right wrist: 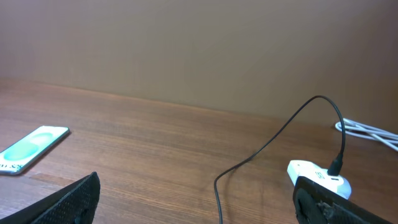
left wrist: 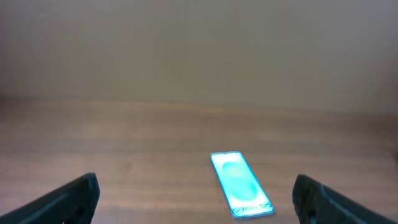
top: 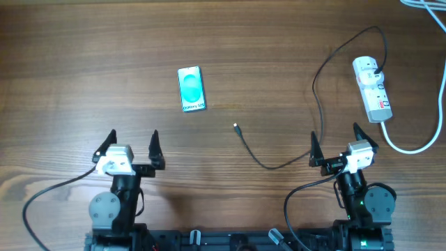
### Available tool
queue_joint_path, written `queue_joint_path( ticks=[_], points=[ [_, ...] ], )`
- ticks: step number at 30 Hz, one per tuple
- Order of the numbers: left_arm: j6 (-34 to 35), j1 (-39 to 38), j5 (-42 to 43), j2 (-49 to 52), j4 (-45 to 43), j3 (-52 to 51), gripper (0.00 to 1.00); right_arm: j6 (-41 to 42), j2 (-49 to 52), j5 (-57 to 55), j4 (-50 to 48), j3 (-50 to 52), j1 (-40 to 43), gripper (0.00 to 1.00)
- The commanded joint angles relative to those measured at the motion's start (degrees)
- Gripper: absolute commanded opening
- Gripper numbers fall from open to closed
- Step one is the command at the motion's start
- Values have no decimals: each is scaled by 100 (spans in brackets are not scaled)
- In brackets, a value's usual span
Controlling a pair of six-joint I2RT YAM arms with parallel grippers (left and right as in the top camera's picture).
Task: Plug charger to phone and switch on socket
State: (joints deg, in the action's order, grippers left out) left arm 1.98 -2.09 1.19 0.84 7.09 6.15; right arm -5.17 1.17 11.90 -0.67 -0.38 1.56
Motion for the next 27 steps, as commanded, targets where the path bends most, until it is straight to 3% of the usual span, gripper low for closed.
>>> queue_joint_path(
  ticks=[1, 6, 13, 16, 20, 25, 27],
  points=[
    [498, 50, 127, 31, 765, 1147, 100, 79, 2, -68, -13, 9, 11, 100],
    [426, 50, 223, 1279, 2590, 3547, 100, 79, 2, -68, -13, 9, 11, 100],
    [155, 28, 1386, 6808, 6546, 9252, 100, 79, 2, -68, -13, 9, 11, 100],
    [195, -170, 1401, 8756, 8048, 10795, 100, 79, 2, -70, -13, 9, 11, 100],
    [192, -551, 1486, 10513, 8577, 10843, 100, 81, 2, -70, -13, 9, 11, 100],
    [197, -745, 1716, 11975, 8041, 10843, 100, 81, 2, -68, -13, 9, 11, 100],
    [289, -745, 1742, 12220, 7901, 10839, 75, 79, 2, -68, -13, 9, 11, 99]
  ],
)
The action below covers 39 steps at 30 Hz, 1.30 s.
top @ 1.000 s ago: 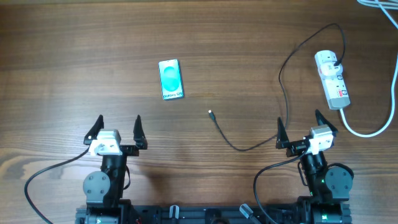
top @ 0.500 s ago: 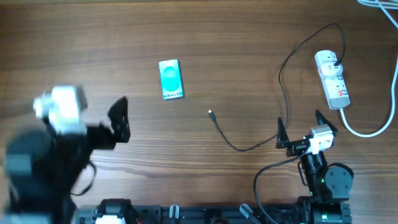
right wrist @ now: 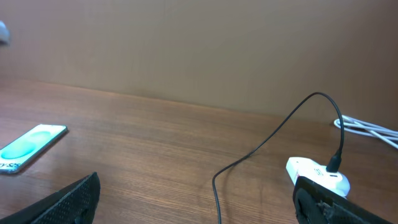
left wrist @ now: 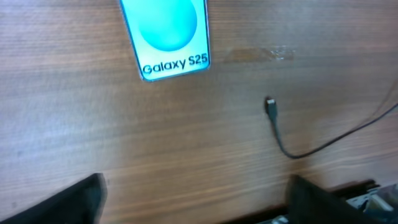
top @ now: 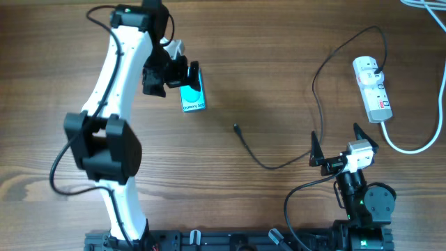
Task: Plug charger to phone and switch on socket
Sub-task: 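Move the left gripper over the Galaxy S25 phone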
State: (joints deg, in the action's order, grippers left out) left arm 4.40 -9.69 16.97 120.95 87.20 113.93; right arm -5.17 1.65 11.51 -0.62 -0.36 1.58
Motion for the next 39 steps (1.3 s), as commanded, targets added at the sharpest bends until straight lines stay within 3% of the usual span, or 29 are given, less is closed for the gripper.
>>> queue_joint_path(
  ticks=[1, 3, 4, 6, 7, 8, 19, 24, 29, 32, 34, 39],
  points=[
    [284, 15, 155, 319, -184, 61, 62, 79, -46, -28, -17, 7, 9, 100],
    [1086, -2, -66, 411, -313, 57, 57, 79, -46, -28, -17, 7, 9, 100],
    [1751, -79, -678, 439, -391, 26, 61, 79, -46, -28, -17, 7, 9, 99],
    [2273, -225, -1390, 455, -647, -79, 71, 79, -46, -31, -17, 7, 9, 100],
    [2330, -297, -1517, 455, -855, -157, 78, 81, -46, -28, -17, 7, 9, 99],
    [2328, -378, -1515, 455, -1119, -282, 100, 79, -46, -28, -17, 7, 9, 100],
    [2435, -660, -1836, 459, -3571, -2236, 100, 79, -46, -28, -17, 7, 9, 100],
    [2435, -671, -1792, 459, -3504, -2575, 91, 79, -46, -28, -17, 7, 9, 100],
    [2433, -798, -1749, 459, -2430, -2586, 86, 79, -46, -28, -17, 7, 9, 100],
    [2118, -957, -1749, 459, -1799, -2586, 89, 81, -46, -28, -17, 7, 9, 100],
    [1788, -1034, -1899, 459, -1880, -2586, 100, 79, -46, -28, -17, 7, 9, 100],
    [1786, -988, -3058, 459, -3082, -2586, 100, 79, -46, -28, -17, 7, 9, 100]
  ],
)
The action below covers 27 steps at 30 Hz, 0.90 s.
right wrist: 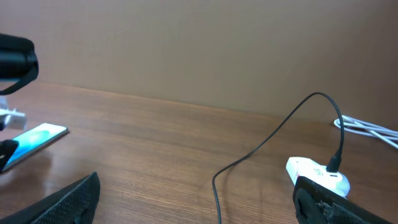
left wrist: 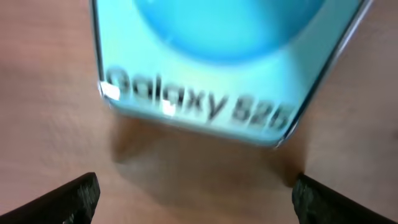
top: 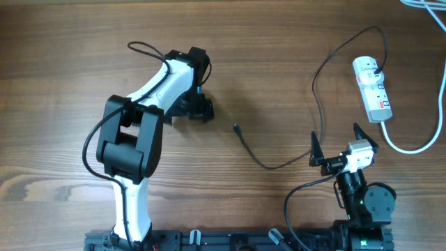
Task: Plug charger to phone and switch on socket
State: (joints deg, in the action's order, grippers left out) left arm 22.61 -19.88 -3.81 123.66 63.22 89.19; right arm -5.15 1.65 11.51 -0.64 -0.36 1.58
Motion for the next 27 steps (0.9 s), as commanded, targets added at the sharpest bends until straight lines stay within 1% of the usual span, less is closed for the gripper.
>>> queue_joint_path(
  ticks=[1, 4, 7, 10, 15, 18, 21, 22, 24, 27],
  points=[
    [-35, 31, -977, 188, -898, -111, 100, 76, -46, -28, -15, 7, 9, 100],
    [-39, 66, -977, 188, -1873, -111, 100, 76, -46, -28, -15, 7, 9, 100],
    [-295, 168, -975, 188, -2297, -111, 100, 76, -46, -28, -15, 7, 9, 100],
    [-291, 282, -789, 195, -2337, -114, 100, 76, -46, -28, -15, 7, 9, 100],
    [-293, 295, -175, 195, -2317, -138, 100, 76, -46, -28, -15, 7, 9, 100],
    [-313, 297, -116, 195, -2350, -291, 100, 76, -46, -28, -15, 7, 9, 100],
    [-678, 295, -111, 195, -2385, -380, 100, 76, -46, -28, -15, 7, 9, 100],
    [-745, 295, -114, 195, -2367, -380, 98, 76, -46, -28, -15, 7, 9, 100],
    [-743, 295, -111, 195, -2343, -380, 91, 76, -46, -28, -15, 7, 9, 100],
    [-741, 295, -107, 195, -2299, -380, 83, 79, -46, -28, -15, 7, 9, 99]
  ],
)
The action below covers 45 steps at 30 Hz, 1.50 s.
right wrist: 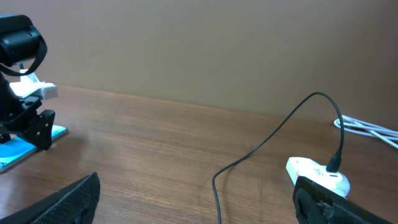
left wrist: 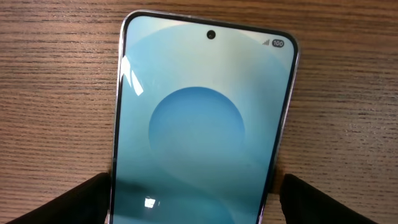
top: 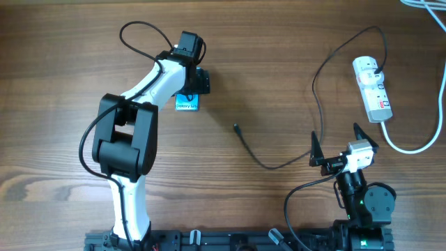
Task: Plug charger to phone and switch on socket
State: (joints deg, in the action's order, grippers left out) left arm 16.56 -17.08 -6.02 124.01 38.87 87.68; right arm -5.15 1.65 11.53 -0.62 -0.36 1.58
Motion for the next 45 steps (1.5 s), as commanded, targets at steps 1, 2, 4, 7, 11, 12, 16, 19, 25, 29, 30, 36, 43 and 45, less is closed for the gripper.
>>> queue_joint_path(
  ticks=[1, 2, 4, 7, 11, 12, 16, 19, 25, 29, 30, 36, 43, 45],
  points=[
    [-136, 15, 155, 160, 164, -229, 81, 76, -46, -31, -17, 7, 9, 100],
    [-136, 15, 175, 160, 190, -229, 79, 76, -46, -33, -17, 7, 9, 100],
    [-136, 15, 177, 160, 275, -229, 79, 76, -46, -31, -17, 7, 9, 100],
    [-138, 15, 372, 160, 549, -229, 79, 79, -46, -33, -17, 7, 9, 100],
    [-136, 15, 472, 160, 787, -229, 77, 76, -46, -31, -17, 7, 9, 100],
    [-136, 15, 472, 160, 752, -229, 81, 76, -46, -33, -17, 7, 9, 100],
    [-136, 17, 470, 160, 407, -229, 100, 79, -46, -31, -17, 7, 9, 100],
    [-136, 17, 474, 160, 317, -229, 83, 79, -46, -31, -17, 7, 9, 100],
    [-133, 15, 994, 160, 863, -229, 66, 76, -46, -33, -17, 7, 9, 100],
    [-136, 4, 1139, 160, 1744, -229, 71, 76, -46, -31, -17, 7, 9, 100],
    [-138, 4, 1139, 160, 1928, -229, 74, 79, -46, -31, -17, 7, 9, 100],
    [-140, 7, 1134, 160, 1751, -229, 100, 79, -46, -31, -17, 7, 9, 100],
    [-417, 7, 1158, 160, 1906, -236, 100, 74, -46, -33, -17, 7, 9, 100],
    [-415, 7, 1252, 160, 1956, -240, 99, 55, -46, -33, -44, 7, 9, 100]
  ],
)
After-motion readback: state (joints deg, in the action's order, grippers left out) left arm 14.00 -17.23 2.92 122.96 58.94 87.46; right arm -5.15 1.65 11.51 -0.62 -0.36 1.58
